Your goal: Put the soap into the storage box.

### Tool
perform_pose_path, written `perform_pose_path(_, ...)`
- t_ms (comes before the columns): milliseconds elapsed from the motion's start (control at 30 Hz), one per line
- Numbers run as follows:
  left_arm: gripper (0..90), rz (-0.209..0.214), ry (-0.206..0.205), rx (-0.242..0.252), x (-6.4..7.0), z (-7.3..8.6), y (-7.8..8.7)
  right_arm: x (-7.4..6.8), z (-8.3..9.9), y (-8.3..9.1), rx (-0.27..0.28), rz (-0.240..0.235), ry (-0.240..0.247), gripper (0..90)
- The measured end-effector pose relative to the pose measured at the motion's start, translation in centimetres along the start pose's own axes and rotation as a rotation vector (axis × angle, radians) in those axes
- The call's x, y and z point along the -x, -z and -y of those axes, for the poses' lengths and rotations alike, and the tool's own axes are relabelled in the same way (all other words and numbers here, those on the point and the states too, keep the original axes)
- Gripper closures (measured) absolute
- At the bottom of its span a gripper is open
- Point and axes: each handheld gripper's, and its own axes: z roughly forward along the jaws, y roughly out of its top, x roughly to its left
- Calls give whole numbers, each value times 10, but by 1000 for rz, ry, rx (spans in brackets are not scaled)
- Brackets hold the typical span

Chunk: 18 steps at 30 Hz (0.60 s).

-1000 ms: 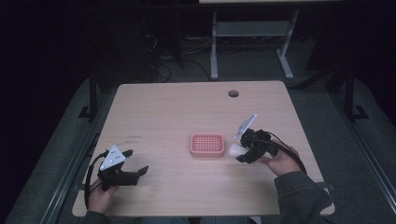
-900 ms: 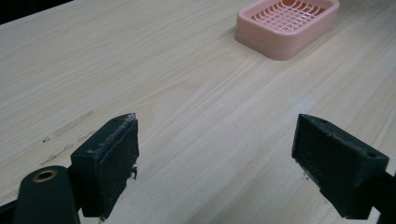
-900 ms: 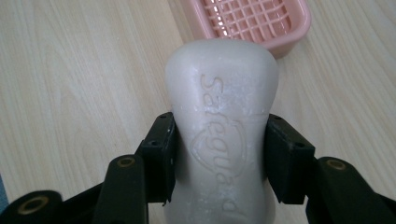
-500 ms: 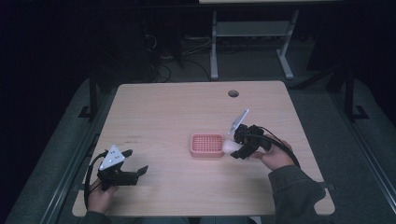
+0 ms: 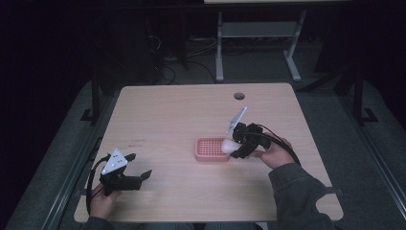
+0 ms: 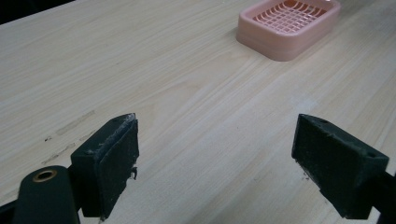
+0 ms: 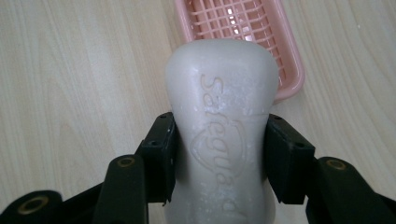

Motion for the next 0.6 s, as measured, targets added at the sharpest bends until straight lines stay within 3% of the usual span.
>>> perform_pose_path(600,145,2,1,0,0,0,0,8,-28,-6,-8,-15,40,490)
